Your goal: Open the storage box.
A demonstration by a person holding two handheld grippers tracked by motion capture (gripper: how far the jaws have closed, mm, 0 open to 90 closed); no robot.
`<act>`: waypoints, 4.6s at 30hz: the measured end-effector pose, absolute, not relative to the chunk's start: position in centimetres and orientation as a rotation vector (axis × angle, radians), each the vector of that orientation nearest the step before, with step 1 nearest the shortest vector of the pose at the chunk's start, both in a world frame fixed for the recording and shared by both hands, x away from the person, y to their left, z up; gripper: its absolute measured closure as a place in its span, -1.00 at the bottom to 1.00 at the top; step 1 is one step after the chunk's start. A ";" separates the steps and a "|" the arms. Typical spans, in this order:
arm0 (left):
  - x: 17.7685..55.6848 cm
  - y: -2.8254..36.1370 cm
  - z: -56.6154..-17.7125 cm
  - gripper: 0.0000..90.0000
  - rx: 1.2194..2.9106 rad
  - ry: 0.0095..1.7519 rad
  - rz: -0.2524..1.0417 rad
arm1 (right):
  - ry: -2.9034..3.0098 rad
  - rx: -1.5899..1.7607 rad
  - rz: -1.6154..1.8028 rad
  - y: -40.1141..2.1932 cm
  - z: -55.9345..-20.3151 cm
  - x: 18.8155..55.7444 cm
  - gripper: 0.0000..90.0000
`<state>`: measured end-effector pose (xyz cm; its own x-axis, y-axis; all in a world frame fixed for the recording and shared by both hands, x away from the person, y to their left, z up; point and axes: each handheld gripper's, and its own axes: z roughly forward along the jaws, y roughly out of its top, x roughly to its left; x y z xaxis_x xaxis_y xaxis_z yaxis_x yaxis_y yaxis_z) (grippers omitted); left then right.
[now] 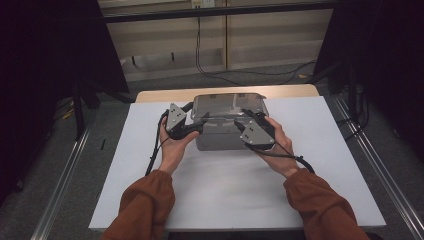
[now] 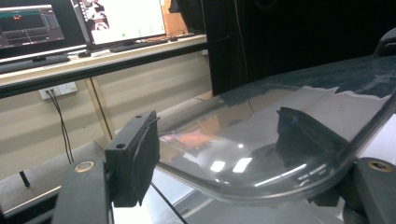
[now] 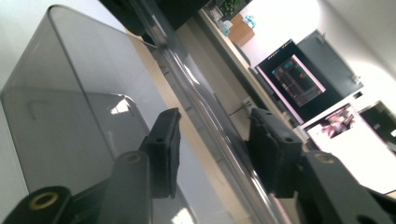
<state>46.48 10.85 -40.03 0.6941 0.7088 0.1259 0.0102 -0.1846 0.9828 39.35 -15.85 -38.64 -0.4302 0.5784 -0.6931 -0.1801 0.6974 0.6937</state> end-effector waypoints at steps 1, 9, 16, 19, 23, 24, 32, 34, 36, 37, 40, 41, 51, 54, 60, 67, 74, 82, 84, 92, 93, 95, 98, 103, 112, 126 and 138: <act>46.5 10.8 -40.0 -0.33 1.648 0.594 0.695 | 1.829 0.314 0.879 -15.8 -38.6 39.3 0.15; 46.5 10.8 -39.8 -0.31 1.639 0.601 0.673 | 1.814 0.502 1.031 -17.7 -38.3 40.6 -0.21; 46.6 10.9 -39.7 -0.31 1.634 0.605 0.678 | 1.775 0.608 1.121 -19.1 -38.2 41.4 -0.50; 46.7 10.8 -39.6 -0.30 1.628 0.610 0.670 | 1.778 0.639 1.178 -19.7 -38.1 41.7 -0.47; 46.8 10.7 -39.4 -0.30 1.619 0.616 0.660 | 1.815 0.719 1.224 -20.6 -38.3 42.3 -0.38; 46.9 10.8 -39.4 -0.30 1.625 0.611 0.665 | 1.829 0.742 1.246 -21.1 -38.4 42.6 -0.39; 47.2 10.7 -39.1 -0.28 1.628 0.614 0.651 | 1.807 0.806 1.343 -22.0 -38.5 43.3 -0.54; 47.3 10.7 -39.1 -0.28 1.623 0.618 0.646 | 1.809 0.799 1.334 -21.9 -38.5 43.4 -0.56; 47.4 10.8 -39.0 -0.27 1.619 0.621 0.643 | 1.815 0.788 1.329 -21.9 -38.6 43.6 -0.65; 47.4 10.7 -38.9 -0.26 1.617 0.624 0.638 | 1.823 0.786 1.337 -21.9 -38.7 43.7 -0.69; 47.5 10.8 -38.8 -0.24 1.618 0.625 0.641 | 1.828 0.780 1.310 -21.8 -38.7 43.9 -0.65; 47.5 10.7 -38.8 -0.24 1.622 0.627 0.644 | 1.825 0.788 1.319 -21.8 -38.8 44.0 -0.64; 48.0 10.7 -38.5 -0.21 1.624 0.642 0.632 | 1.794 0.830 1.376 -22.8 -38.2 45.1 -0.29; 48.3 10.8 -38.2 -0.16 1.625 0.646 0.630 | 1.794 0.834 1.395 -22.9 -37.9 45.5 -0.25; 48.9 10.9 -38.0 -0.11 1.613 0.662 0.613 | 1.790 0.819 1.412 -22.8 -37.6 46.4 -0.12; 49.7 10.9 -37.9 -0.07 1.625 0.670 0.614 | 1.786 0.829 1.427 -22.7 -37.6 46.9 -0.04; 50.8 11.1 -38.0 -0.07 1.607 0.696 0.619 | 1.774 0.836 1.432 -22.6 -37.2 47.3 -0.01; 52.0 11.2 -38.3 -0.04 1.634 0.676 0.644 | 1.767 0.848 1.438 -22.8 -37.0 47.8 0.01; 52.3 11.3 -38.4 0.00 1.641 0.676 0.640 | 1.773 0.850 1.430 -22.8 -36.9 48.0 0.01; 52.9 11.2 -38.3 0.28 1.676 0.636 0.660 | 1.763 0.868 1.433 -22.9 -36.9 48.7 0.01; 52.9 11.2 -38.3 0.29 1.682 0.635 0.665 | 1.762 0.868 1.433 -23.0 -37.0 48.8 0.01; 53.0 11.2 -38.3 0.29 1.677 0.636 0.661 | 1.764 0.876 1.427 -23.1 -37.2 49.0 0.01; 53.0 11.0 -38.3 0.30 1.672 0.640 0.667 | 1.760 0.888 1.422 -23.2 -37.4 49.2 0.01; 53.3 11.0 -38.3 0.31 1.661 0.647 0.662 | 1.761 0.901 1.406 -23.5 -37.7 49.9 -0.01; 53.8 10.9 -38.1 0.33 1.661 0.656 0.657 | 1.759 0.908 1.391 -23.3 -38.0 50.9 0.01; 54.9 10.7 -38.1 0.38 1.653 0.696 0.648 | 1.740 0.930 1.381 -23.4 -38.5 52.3 0.05; 55.4 10.7 -38.3 0.41 1.653 0.709 0.644 | 1.733 0.956 1.361 -23.6 -39.2 53.1 0.03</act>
